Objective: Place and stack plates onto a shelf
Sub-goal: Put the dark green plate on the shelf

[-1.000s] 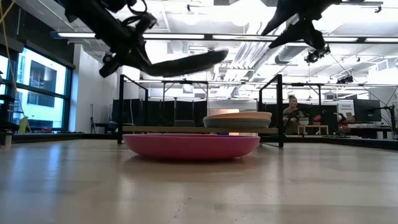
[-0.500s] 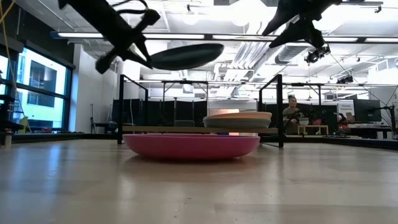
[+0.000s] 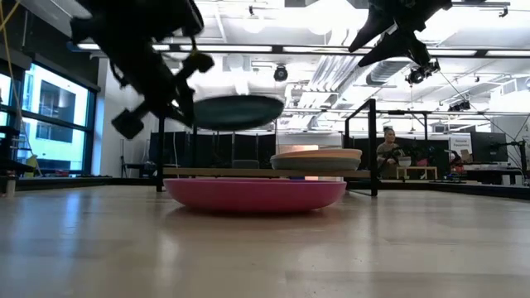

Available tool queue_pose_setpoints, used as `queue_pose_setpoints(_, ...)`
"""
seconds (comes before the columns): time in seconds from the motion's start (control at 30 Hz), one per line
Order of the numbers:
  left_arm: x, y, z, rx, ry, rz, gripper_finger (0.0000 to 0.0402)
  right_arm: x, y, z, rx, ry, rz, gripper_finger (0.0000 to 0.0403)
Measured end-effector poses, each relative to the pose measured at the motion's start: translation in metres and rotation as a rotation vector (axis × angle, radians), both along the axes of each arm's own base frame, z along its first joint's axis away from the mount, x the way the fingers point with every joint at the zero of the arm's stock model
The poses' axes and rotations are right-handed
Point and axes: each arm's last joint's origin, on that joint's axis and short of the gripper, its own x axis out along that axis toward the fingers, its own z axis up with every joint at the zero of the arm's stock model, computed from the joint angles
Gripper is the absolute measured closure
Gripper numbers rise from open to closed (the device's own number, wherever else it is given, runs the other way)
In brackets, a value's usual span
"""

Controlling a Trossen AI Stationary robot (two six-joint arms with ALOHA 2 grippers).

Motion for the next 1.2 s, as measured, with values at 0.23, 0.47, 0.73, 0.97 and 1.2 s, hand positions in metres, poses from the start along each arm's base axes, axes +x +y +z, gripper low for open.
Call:
queue_pose_setpoints(0.23, 0.007, 0.015, -0.028, -0.090, -0.031, 0.132, 0.0402, 0.000, 0.000, 0.000, 0.017, 0.000, 0.018, 0.0256)
queue_pose_setpoints(0.47, 0.008, 0.034, -0.036, -0.143, -0.055, 0.218, 0.0401, 0.000, 0.000, 0.000, 0.023, -0.002, 0.019, 0.0256)
queue_pose_setpoints(0.73, 0.008, 0.044, -0.036, -0.171, -0.059, 0.235, 0.0382, 0.000, 0.000, 0.000, 0.024, -0.004, 0.017, 0.0256)
queue_pose_setpoints(0.97, 0.010, 0.046, -0.036, -0.180, -0.028, 0.198, 0.0353, 0.000, 0.000, 0.000, 0.024, -0.004, 0.017, 0.0256)
queue_pose_setpoints(1.2, 0.011, 0.046, -0.029, -0.141, 0.002, 0.149, 0.0313, 0.000, 0.000, 0.000, 0.024, -0.004, 0.016, 0.0256)
